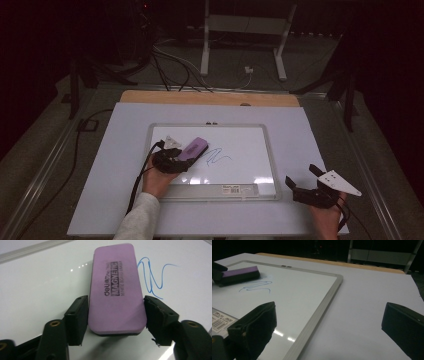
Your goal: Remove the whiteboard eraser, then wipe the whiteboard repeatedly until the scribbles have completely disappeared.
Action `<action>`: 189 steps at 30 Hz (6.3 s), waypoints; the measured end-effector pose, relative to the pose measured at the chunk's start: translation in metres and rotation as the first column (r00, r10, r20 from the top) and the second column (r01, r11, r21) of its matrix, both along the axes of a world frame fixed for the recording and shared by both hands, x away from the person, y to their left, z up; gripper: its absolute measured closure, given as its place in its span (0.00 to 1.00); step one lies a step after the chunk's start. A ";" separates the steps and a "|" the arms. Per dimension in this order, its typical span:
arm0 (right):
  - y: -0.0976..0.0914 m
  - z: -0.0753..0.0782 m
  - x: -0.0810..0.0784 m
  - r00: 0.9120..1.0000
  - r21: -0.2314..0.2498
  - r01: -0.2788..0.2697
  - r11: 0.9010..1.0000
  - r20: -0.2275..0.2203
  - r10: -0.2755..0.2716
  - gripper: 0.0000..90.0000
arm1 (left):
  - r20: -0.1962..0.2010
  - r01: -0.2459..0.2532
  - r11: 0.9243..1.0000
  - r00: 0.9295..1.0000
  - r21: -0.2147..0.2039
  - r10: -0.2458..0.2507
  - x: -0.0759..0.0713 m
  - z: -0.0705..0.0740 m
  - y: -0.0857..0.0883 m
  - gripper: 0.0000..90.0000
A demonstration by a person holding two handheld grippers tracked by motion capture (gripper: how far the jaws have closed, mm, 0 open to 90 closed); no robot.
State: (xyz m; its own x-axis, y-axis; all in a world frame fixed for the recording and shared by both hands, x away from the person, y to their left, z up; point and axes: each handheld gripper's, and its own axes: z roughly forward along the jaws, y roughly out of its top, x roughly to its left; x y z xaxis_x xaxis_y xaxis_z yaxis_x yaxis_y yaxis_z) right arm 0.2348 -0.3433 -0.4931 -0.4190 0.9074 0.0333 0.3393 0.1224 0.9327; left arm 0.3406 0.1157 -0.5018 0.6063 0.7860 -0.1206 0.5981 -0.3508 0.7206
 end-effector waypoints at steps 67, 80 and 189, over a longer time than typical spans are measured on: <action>0.001 -0.001 0.000 1.000 0.001 -0.009 1.000 -0.007 0.009 0.00 | -0.051 -0.110 0.993 0.992 0.049 0.113 0.013 -0.001 -0.009 0.46; 0.003 -0.001 0.000 1.000 -0.005 -0.013 1.000 -0.007 0.013 0.00 | -0.035 -0.032 0.998 0.999 0.052 0.034 0.003 -0.002 -0.032 0.46; 0.002 0.000 0.000 1.000 0.002 -0.010 1.000 -0.010 0.010 0.00 | -0.005 -0.067 0.994 0.998 0.082 0.068 0.034 -0.002 -0.055 0.46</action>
State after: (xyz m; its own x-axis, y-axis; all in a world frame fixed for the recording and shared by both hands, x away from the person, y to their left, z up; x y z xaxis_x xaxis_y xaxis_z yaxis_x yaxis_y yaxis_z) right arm 0.2347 -0.3408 -0.4935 -0.4276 0.9031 0.0393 0.3475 0.1241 0.9294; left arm 0.3745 0.0607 -0.5038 0.5508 0.8326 -0.0591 0.6280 -0.3668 0.6863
